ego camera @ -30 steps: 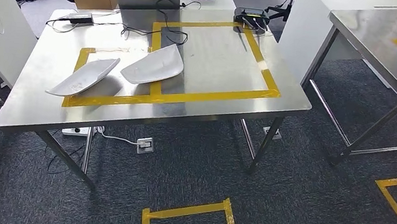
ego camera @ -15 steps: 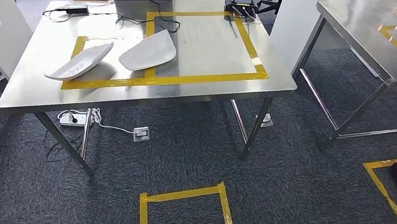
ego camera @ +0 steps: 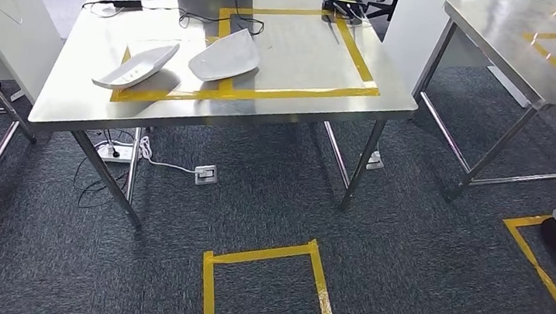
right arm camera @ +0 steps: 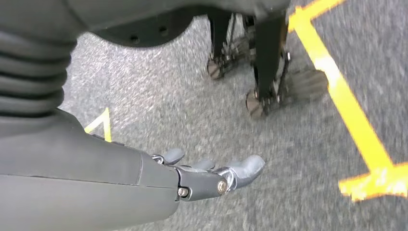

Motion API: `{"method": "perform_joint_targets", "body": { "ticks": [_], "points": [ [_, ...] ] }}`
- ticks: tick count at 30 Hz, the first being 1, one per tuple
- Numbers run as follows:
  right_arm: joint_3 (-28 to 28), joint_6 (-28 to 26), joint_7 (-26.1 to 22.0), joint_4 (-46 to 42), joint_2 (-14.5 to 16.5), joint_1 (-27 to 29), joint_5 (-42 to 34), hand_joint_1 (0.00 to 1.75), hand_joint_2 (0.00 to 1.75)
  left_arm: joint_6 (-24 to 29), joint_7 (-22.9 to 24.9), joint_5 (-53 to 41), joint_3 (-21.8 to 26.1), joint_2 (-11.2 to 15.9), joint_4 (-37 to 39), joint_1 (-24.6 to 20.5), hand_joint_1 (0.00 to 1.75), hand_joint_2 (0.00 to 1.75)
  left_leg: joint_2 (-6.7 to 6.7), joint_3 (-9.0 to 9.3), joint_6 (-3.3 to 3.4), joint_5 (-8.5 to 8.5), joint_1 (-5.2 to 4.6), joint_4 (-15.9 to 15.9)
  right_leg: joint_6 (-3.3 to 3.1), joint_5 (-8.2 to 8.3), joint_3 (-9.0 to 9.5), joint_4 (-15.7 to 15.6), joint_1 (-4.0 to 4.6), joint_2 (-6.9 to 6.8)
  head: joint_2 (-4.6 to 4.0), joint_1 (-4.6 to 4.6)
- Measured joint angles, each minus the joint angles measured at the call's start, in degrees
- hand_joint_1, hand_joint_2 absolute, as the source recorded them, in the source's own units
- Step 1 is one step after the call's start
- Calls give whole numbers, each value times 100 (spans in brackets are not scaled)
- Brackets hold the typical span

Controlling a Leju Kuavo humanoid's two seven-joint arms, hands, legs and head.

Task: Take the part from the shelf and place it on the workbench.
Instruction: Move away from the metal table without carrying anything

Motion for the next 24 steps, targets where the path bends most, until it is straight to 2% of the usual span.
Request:
{"method": "perform_joint_targets", "body": {
  "ticks": [1, 2, 3, 4, 5, 6, 7, 8, 9, 10, 11, 12, 14, 15, 16, 17, 19, 20, 21, 22, 23, 24],
  "points": [
    [11, -8, -14, 1, 4, 7, -7, 0, 175, -5, -118, -51, -1, 2, 7, -5, 0, 0, 11, -77, 57, 76, 2, -7, 26, -194, -52, 122, -7, 12, -1, 0],
    [19, -30, -11, 1, 8, 8, -17, 0, 175, -1, -237, -83, -1, 12, 11, -13, 0, 0, 21, -164, 98, 156, 2, -10, 41, -493, -121, 359, -8, 28, 0, 4],
    [25, -61, 18, 1, 12, 4, -29, 0, 175, 10, -342, -101, -2, 25, 13, -17, 0, 0, 24, -253, 121, 231, -8, -8, 49, -835, -192, 687, -3, 40, 1, 9],
    [27, -96, 65, 1, 17, -1, -39, 0, 175, 24, -430, -110, -2, 45, 15, -21, 0, 0, 27, -332, 136, 302, -22, -2, 51, -1092, -246, 1050, 4, 46, 1, 12],
    [28, -131, 126, 1, 21, -7, -44, 0, 175, 42, -495, -112, -2, 66, 18, -30, 0, 0, 29, -416, 141, 373, -38, 9, 45, -1207, -261, 1355, 12, 50, 2, 15],
    [28, -167, 198, 1, 29, -11, -35, 0, 175, 56, -534, -110, -2, 82, 23, -42, 0, 0, 30, -505, 143, 442, -56, 24, 27, -1171, -202, 1514, 24, 52, 2, 15],
    [31, -197, 266, 1, 42, -13, -14, 0, 175, 67, -554, -108, -2, 101, 27, -58, 0, 0, 28, -592, 141, 508, -73, 39, -5, -1042, -56, 1484, 39, 55, 1, 16],
    [36, -226, 324, 1, 55, -17, 16, 0, 175, 75, -564, -106, -2, 113, 31, -76, 0, 0, 26, -682, 136, 572, -89, 53, -52, -889, 195, 1243, 61, 59, 1, 18],
    [44, -253, 371, 1, 67, -24, 46, 0, 175, 81, -568, -105, -2, 120, 34, -93, 0, 0, 25, -752, 125, 629, -101, 63, -117, -826, 508, 845, 89, 63, 1, 17],
    [56, -271, 400, 1, 80, -34, 73, 0, 175, 84, -571, -105, -2, 128, 35, -110, 0, 0, 26, -798, 107, 682, -111, 69, -172, -842, 806, 410, 114, 68, 1, 16],
    [66, -286, 419, 1, 91, -44, 91, 0, 175, 85, -571, -111, -2, 134, 35, -127, 0, 0, 30, -820, 80, 734, -114, 62, -218, -884, 1014, 75, 142, 72, 2, 15],
    [74, -300, 441, 1, 102, -53, 109, 0, 175, 89, -565, -134, -2, 143, 35, -141, 0, 0, 34, -828, 47, 788, -107, 49, -253, -940, 1116, -129, 166, 74, 2, 18],
    [97, -327, 528, 2, 132, -68, 171, 0, 175, 128, -545, -200, -8, 170, 39, -152, 0, 0, 34, -833, -26, 883, -93, 7, -308, -864, 1092, -225, 175, 69, 2, 27],
    [115, -351, 599, 3, 151, -80, 212, 0, 175, 157, -541, -215, -11, 182, 43, -142, 0, 0, 25, -857, -64, 848, -87, 23, -345, -803, 1057, -256, 162, 61, 2, 32],
    [139, -383, 682, 4, 172, -90, 251, 0, 175, 184, -551, -193, -14, 191, 45, -123, 0, 0, 13, -899, -100, 703, -83, 111, -389, -728, 1005, -284, 144, 54, 2, 28],
    [162, -432, 777, 5, 198, -98, 275, 0, 175, 204, -572, -154, -14, 203, 49, -101, 0, 0, 1, -960, -136, 454, -75, 307, -420, -651, 939, -303, 126, 48, 2, 25],
    [186, -567, 975, 5, 234, -98, 262, 0, 175, 217, -614, -112, -13, 219, 54, -75, 0, 0, -11, -1095, -200, -124, -54, 952, -446, -516, 769, -296, 126, 41, 1, 16],
    [188, -635, 1064, 5, 254, -95, 232, 0, 175, 219, -611, -142, -12, 226, 57, -72, 0, 0, -11, -1126, -227, -267, -45, 1271, -436, -449, 673, -282, 123, 33, 1, 16],
    [188, -687, 1135, 5, 270, -94, 201, 0, 175, 218, -585, -194, -12, 230, 61, -73, 0, 0, -10, -1103, -250, -264, -35, 1473, -422, -385, 576, -259, 117, 22, 1, 16],
    [187, -724, 1186, 5, 286, -93, 180, 0, 175, 216, -544, -248, -12, 231, 64, -75, 0, 0, -10, -999, -269, -136, -23, 1497, -403, -325, 473, -225, 105, 13, 2, 16],
    [187, -746, 1219, 5, 299, -93, 165, 0, 175, 215, -495, -290, -12, 232, 66, -77, 0, 0, -9, -797, -287, 45, -6, 1314, -378, -271, 367, -181, 90, 8, 2, 16],
    [187, -762, 1238, 5, 308, -94, 156, 0, 175, 215, -453, -316, -13, 230, 67, -84, 0, 0, -13, -539, -309, 142, 13, 974, -345, -224, 270, -129, 77, 6, 1, 15]
  ]
}}
